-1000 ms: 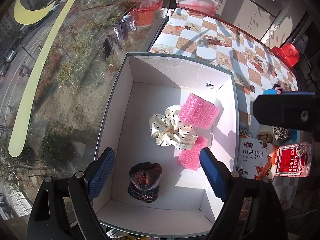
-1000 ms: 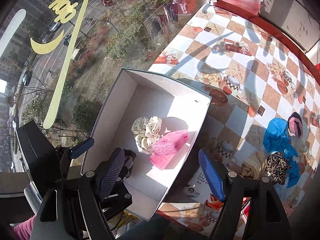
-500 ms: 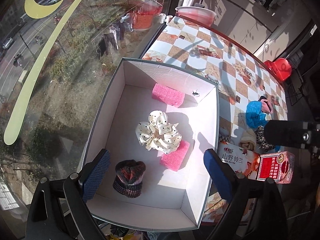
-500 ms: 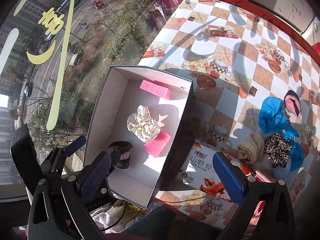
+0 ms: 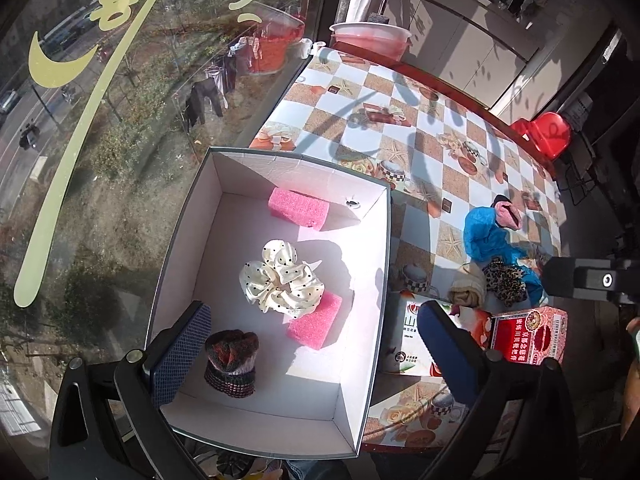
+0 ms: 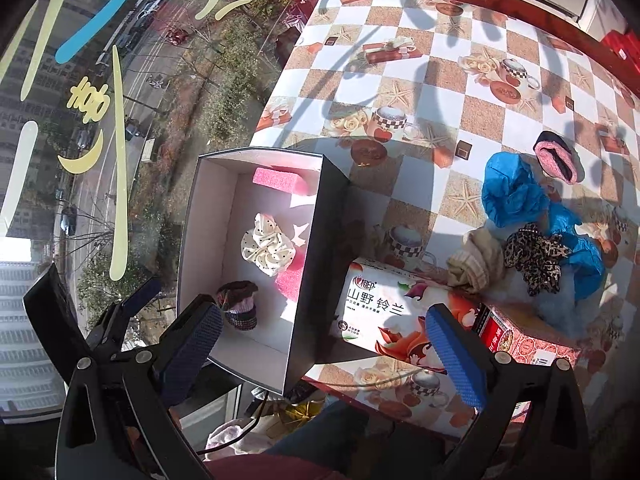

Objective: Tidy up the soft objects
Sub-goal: 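Move both tools from the white box back to the pile, then grasp the teal cloth with the left tool while the right tool grasps the pink-black knit piece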

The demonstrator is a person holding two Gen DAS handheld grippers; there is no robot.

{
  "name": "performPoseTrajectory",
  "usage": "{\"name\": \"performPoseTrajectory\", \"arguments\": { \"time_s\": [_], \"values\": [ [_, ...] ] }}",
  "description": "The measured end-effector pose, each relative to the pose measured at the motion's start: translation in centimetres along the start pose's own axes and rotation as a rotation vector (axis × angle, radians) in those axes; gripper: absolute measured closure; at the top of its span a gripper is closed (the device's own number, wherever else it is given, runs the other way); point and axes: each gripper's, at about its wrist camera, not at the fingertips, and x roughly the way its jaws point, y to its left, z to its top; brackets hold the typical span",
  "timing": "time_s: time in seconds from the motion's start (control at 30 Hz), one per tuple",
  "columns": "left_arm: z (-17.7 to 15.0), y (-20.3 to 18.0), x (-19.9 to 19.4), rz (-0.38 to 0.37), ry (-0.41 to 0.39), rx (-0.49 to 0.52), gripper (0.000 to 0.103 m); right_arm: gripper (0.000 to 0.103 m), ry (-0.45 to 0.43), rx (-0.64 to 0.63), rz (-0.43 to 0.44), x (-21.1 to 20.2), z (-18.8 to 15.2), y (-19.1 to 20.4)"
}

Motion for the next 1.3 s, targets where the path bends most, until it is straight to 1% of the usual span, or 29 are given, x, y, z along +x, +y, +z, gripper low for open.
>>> {"name": "performPoseTrajectory", "arguments": {
  "time_s": [0.13, 0.23, 0.33, 0.43, 0.67, 0.8, 0.97, 1.1, 1.17, 1.3],
  "values": [
    [0.1, -2.0, -0.4, -0.023, 0.001, 0.032, 0.0, 0.0, -0.017, 0.051, 0.009, -0.9, -0.7, -2.4],
    [0.2, -3.5, -0.3, -0.025, 0.018, 0.064, 0.0, 0.0, -0.033, 0.108, 0.011, -1.9, -1.2, -4.7],
    [0.3, -4.8, 0.1, -0.023, 0.04, 0.104, 0.0, 0.0, -0.074, 0.172, 0.01, -3.5, -1.7, -7.2],
    [0.7, -6.5, 0.9, -0.017, 0.064, 0.153, 0.0, 0.0, -0.11, 0.249, 0.004, -4.9, -2.5, -10.5],
    [2.5, -11.7, 3.3, -0.03, 0.111, 0.259, 0.0, 0.0, -0.145, 0.449, -0.032, -7.0, -5.1, -19.3],
    [4.2, -15.5, 6.1, -0.05, 0.153, 0.331, 0.0, 0.0, -0.133, 0.52, -0.056, -7.0, -6.0, -23.4],
    [6.9, -20.6, 10.7, -0.078, 0.208, 0.394, 0.0, 0.0, -0.098, 0.557, -0.087, -5.7, -5.9, -27.3],
    [8.0, -24.4, 15.5, -0.084, 0.287, 0.434, 0.0, 0.0, -0.054, 0.566, -0.101, -3.8, -5.0, -29.6],
    [8.3, -25.8, 18.0, -0.071, 0.323, 0.441, 0.0, 0.0, -0.033, 0.563, -0.113, -2.5, -4.3, -30.6],
    [8.6, -27.7, 22.1, -0.065, 0.39, 0.43, 0.0, 0.0, 0.005, 0.55, -0.157, 0.1, -2.6, -32.3]
  ]
}}
